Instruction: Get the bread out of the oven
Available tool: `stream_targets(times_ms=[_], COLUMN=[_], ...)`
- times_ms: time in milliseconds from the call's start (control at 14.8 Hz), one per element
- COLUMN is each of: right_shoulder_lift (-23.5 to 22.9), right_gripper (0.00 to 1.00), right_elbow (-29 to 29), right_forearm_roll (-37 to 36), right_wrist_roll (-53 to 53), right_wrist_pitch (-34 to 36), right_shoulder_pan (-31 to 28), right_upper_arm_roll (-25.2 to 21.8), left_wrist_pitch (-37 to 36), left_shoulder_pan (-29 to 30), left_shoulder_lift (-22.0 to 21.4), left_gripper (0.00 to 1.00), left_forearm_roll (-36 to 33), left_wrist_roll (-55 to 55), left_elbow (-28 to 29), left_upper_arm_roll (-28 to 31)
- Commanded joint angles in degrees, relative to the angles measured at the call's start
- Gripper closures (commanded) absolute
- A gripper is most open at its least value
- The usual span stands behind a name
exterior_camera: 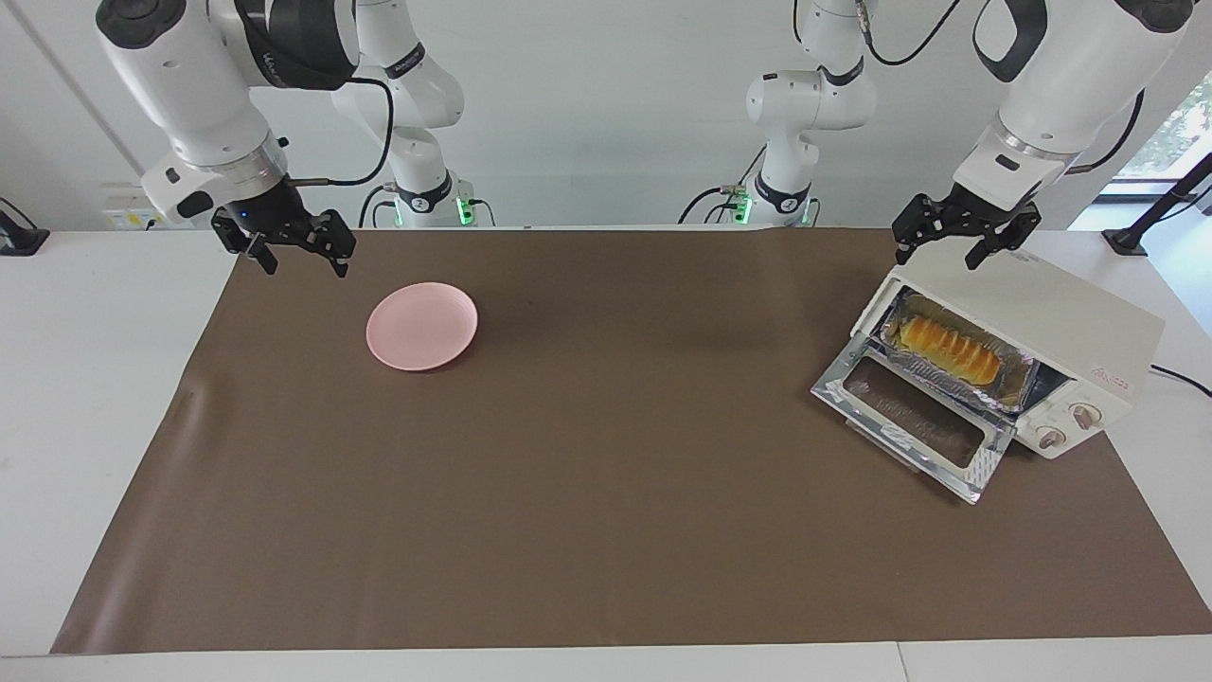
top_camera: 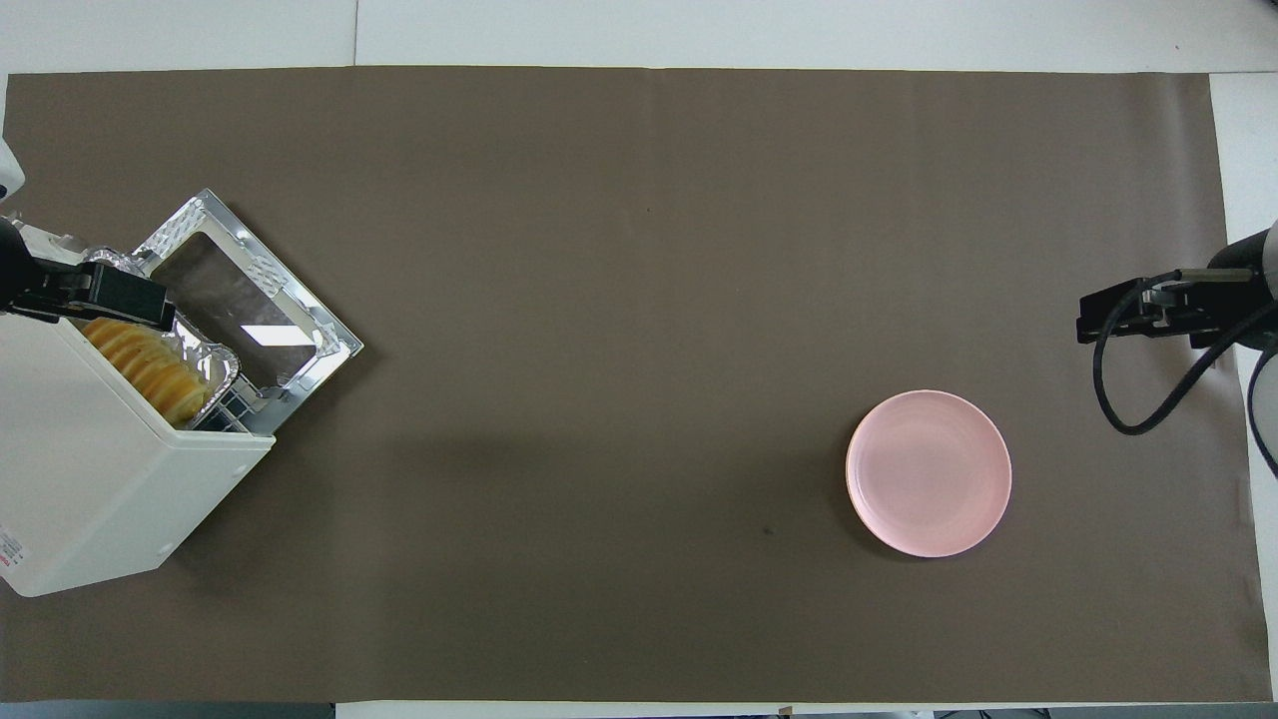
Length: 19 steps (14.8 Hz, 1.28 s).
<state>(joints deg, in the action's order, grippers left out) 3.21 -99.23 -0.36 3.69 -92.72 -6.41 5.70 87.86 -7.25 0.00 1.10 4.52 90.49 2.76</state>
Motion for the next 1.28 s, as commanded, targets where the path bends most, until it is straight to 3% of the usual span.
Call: stream_targets(times_ms=[0, 1010, 1212], right_shoulder_lift=[1.3, 1.3, 1.3], right_gripper=[0.0, 0.0, 0.0], right_elbow=[-1.3, -1.3, -1.3], right_forearm_roll=[-0.9, -0.9, -0.9], right_wrist_roll=[-0.7, -0.7, -0.7], right_wrist_pitch=[0.1, 0.1, 0.1], right_shoulder_pan=[-0.5, -0.5, -0.5], right_upper_arm_roll=[0.5, 0.5, 0.5], left_wrist_pitch=[1.1, 1.2, -1.9], left_shoulder_pan=[0.7, 0.8, 0.2], left_shoulder_lift=[-1.6, -1.2, 6.3], left_gripper=[0.0, 0.0, 0.0], left_forearm_roll=[0.8, -0.4, -0.8], left_wrist_roll=[-0.5, -2.9, -7.9], left_elbow=[2.0, 1.0, -6.0], left_upper_arm_roll=[-0.6, 0.1, 0.3])
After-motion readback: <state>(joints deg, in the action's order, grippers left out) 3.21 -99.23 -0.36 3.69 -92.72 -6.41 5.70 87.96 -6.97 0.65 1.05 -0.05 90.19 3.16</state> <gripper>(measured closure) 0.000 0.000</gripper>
